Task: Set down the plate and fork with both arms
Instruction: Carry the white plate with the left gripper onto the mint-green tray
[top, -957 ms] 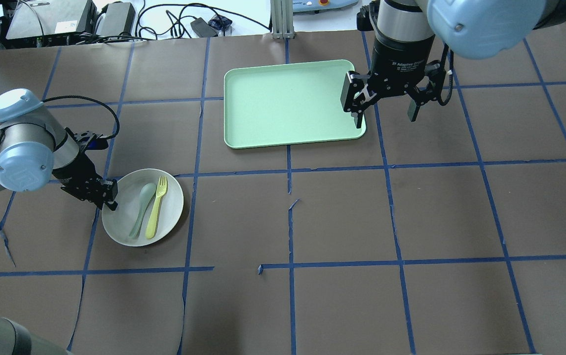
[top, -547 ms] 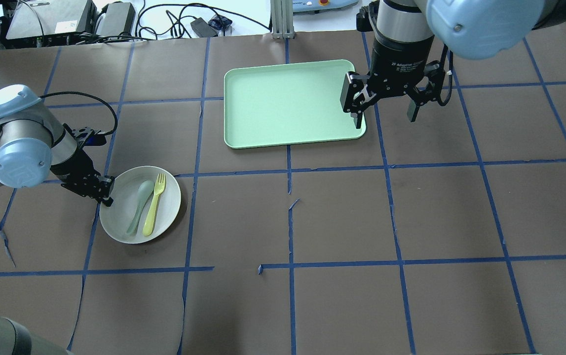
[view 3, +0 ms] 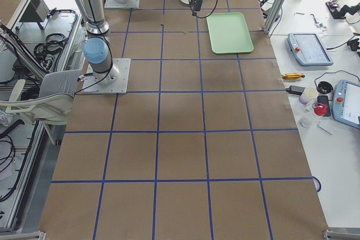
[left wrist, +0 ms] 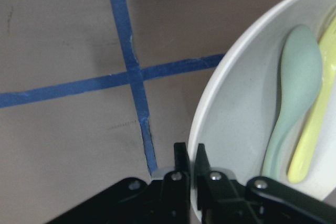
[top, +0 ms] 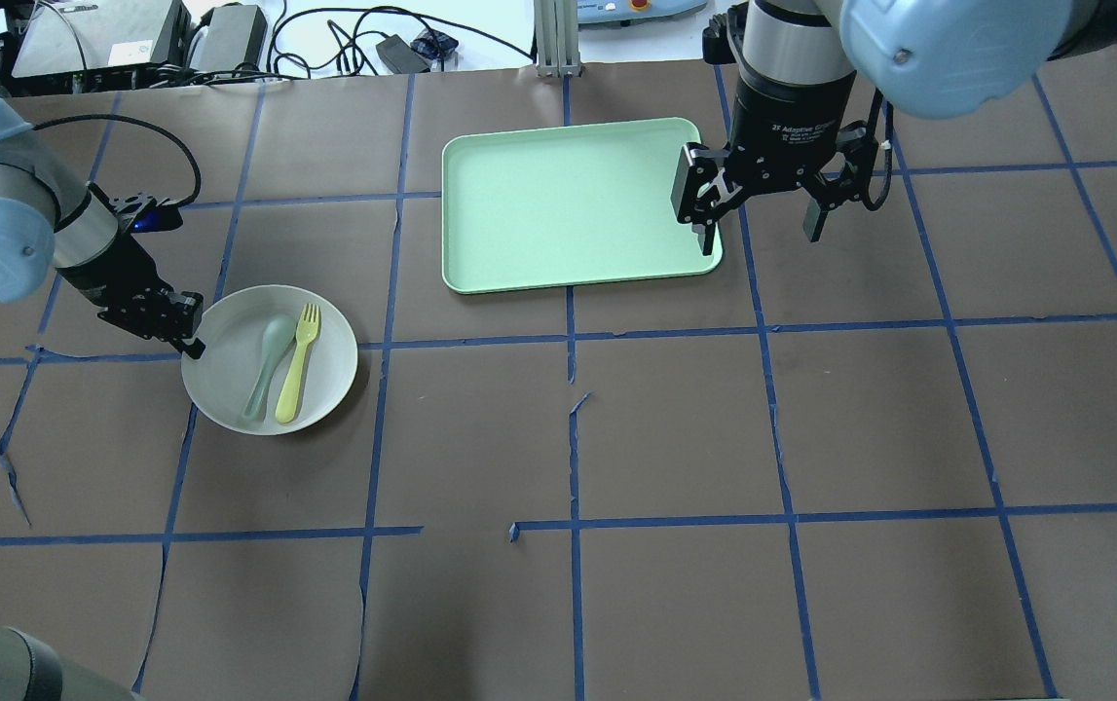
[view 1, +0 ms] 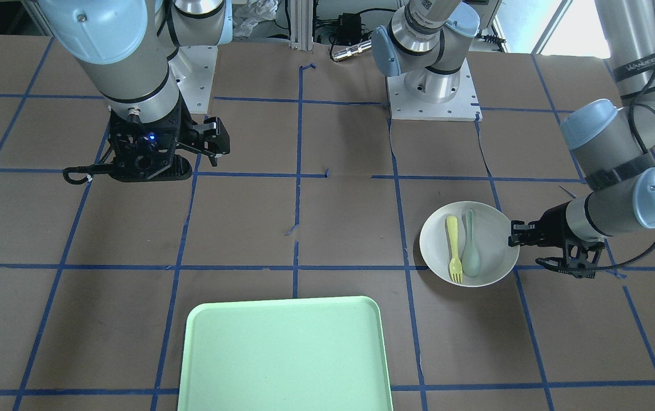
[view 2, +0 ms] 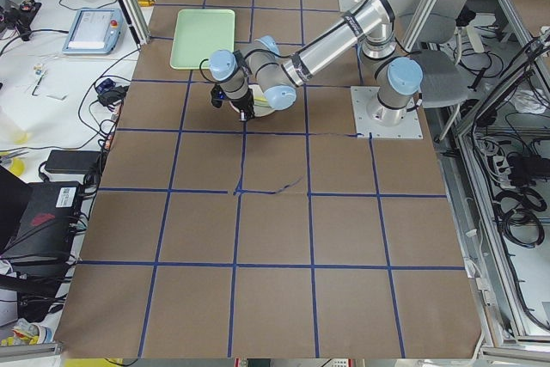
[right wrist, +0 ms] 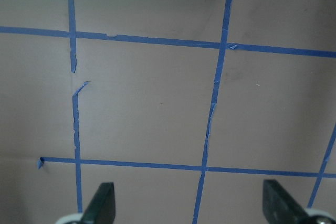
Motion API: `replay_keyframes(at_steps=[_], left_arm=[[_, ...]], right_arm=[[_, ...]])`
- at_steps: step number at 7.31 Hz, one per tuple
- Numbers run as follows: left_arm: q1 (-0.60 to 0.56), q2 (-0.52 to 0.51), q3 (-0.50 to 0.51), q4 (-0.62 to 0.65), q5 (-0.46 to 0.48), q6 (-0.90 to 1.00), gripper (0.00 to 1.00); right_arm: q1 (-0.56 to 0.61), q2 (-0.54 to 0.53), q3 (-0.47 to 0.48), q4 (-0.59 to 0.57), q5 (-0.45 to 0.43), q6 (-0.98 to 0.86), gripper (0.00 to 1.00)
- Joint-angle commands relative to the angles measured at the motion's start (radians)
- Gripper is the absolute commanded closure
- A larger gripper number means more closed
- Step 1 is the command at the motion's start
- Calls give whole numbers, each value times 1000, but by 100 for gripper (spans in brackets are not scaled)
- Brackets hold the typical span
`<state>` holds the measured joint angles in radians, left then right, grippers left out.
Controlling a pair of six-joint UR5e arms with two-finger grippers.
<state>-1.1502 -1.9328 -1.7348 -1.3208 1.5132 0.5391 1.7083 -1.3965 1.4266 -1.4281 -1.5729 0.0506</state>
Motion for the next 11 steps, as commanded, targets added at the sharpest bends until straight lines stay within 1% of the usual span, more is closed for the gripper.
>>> replay_keyframes(at_steps=[1,2,3,4,5,6,7,8,9,11], left_arm=[[1,-3,55,-77,-86,-31,100],[-3,-11,70,-77,-134,-104,100],[-26,-20,111,-81,-234,-196,100],[-98,-41,177,-87,-254,-267,100],[-174,-92,264,-90,-311,-430,100],[-236,-144,355,-84,-365,-512,100],[-290,-208,412,-72,-376,-534,100],[-336,-263,440,5,-396,-548,100],[-374,-314,457,67,-402,-598,100],[-419,-397,474,152,-403,-591,100]], right_arm=[[1,1,0,0,-1,0,0],[-1,1,0,2,-1,-2,0],[-1,1,0,2,-1,0,0],[-1,1,0,2,-1,0,0],[-1,1,0,3,-1,0,0],[-1,1,0,2,-1,0,0],[1,1,0,3,1,2,0],[1,1,0,3,1,2,0],[1,1,0,3,1,2,0],[4,1,0,3,2,3,0]])
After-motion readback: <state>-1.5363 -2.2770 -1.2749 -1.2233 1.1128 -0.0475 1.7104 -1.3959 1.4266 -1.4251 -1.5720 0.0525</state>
